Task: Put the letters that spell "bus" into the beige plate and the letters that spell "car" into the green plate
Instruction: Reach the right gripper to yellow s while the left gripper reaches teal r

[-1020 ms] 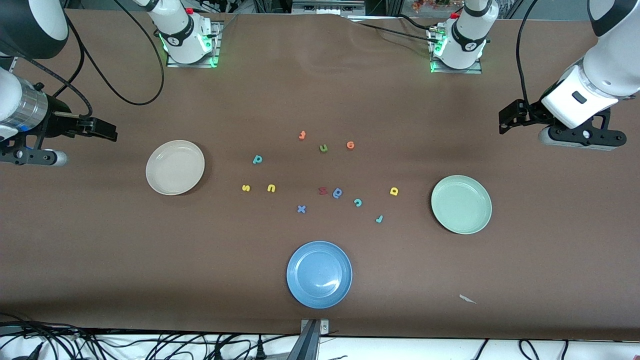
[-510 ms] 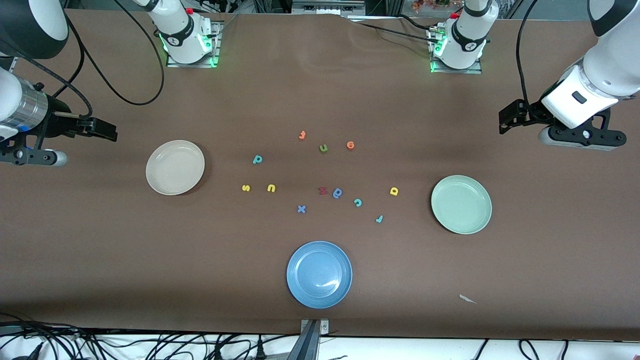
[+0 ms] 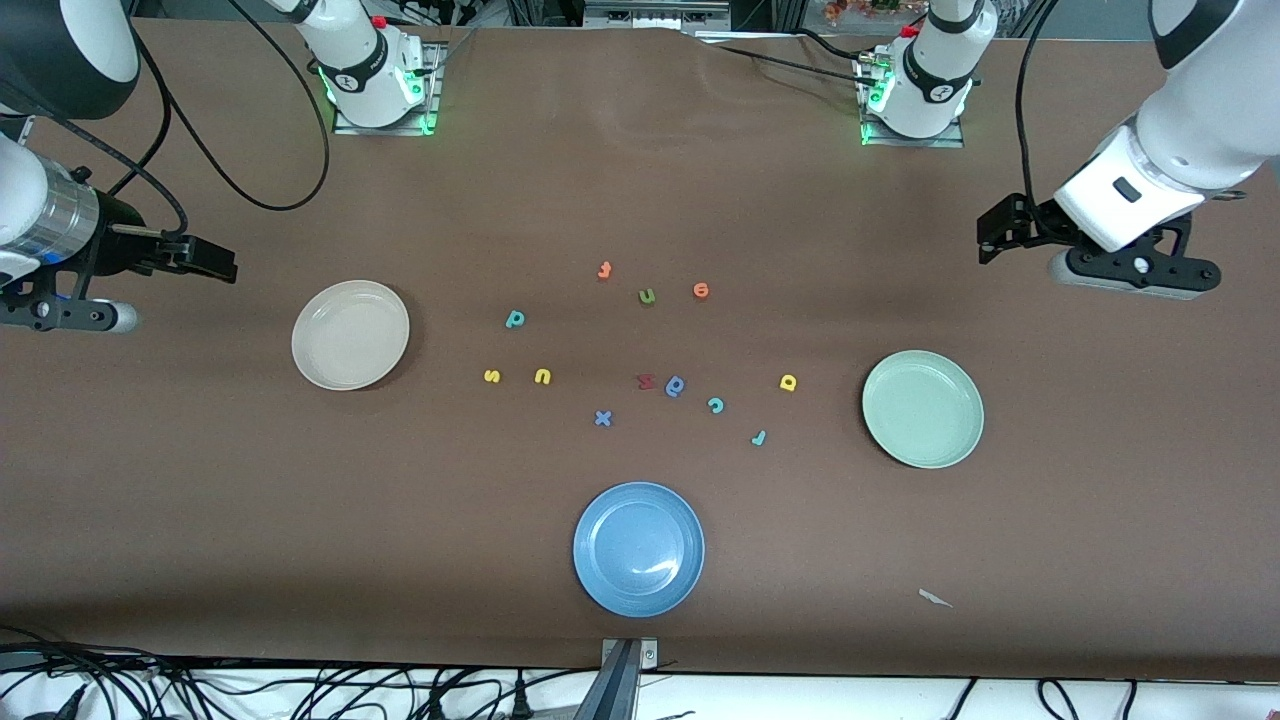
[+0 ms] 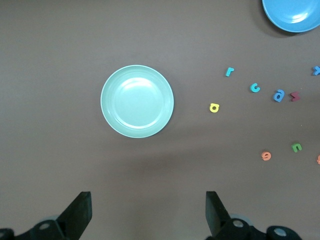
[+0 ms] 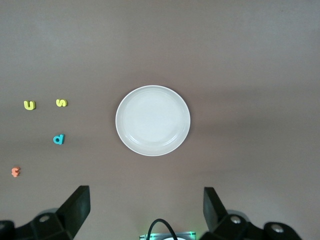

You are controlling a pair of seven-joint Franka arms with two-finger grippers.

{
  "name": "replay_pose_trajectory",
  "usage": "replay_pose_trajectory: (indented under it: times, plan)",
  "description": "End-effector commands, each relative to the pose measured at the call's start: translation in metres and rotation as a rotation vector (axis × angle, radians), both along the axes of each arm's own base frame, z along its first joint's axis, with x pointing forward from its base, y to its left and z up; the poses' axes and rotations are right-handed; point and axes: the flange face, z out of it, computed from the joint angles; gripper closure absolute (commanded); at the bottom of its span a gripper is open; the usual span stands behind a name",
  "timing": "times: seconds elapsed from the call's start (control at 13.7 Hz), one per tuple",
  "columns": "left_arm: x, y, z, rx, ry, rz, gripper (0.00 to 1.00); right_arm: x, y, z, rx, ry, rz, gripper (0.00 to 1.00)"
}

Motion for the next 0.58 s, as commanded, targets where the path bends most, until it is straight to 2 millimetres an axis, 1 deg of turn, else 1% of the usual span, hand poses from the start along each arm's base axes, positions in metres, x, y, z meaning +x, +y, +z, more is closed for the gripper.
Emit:
replay_pose_trajectory:
  times: [0.0, 0.07, 0.15, 0.22, 0.29, 0.36, 0.44, 0.51]
  plan:
    - [0.003, -0.011, 0.000, 0.012, 0.011, -0.029, 0.00, 0.003, 0.016, -0.010, 0.019, -0.005, -0.043, 0.00]
    - [0.004, -0.014, -0.003, 0.009, 0.013, -0.035, 0.00, 0.006, 0.030, -0.018, 0.016, -0.011, -0.051, 0.00]
    - [0.007, -0.025, -0.013, 0.007, 0.026, -0.060, 0.00, 0.011, 0.044, -0.032, 0.013, -0.008, -0.051, 0.00]
    - [0.011, -0.037, -0.030, 0.005, 0.053, -0.097, 0.00, 0.015, 0.067, -0.050, 0.006, -0.013, -0.057, 0.00]
    - [0.018, -0.054, -0.050, -0.004, 0.072, -0.143, 0.00, 0.016, 0.092, -0.074, -0.002, -0.034, -0.095, 0.00]
    - [0.032, -0.066, -0.064, -0.019, 0.050, -0.197, 0.00, 0.013, 0.114, -0.093, -0.002, -0.067, -0.124, 0.00]
    - [0.044, -0.076, -0.083, -0.038, 0.042, -0.268, 0.00, 0.008, 0.137, -0.115, 0.002, -0.090, -0.124, 0.00]
    - [0.053, -0.086, -0.108, -0.057, 0.045, -0.330, 0.00, 0.006, 0.147, -0.138, 0.003, -0.105, -0.140, 0.00]
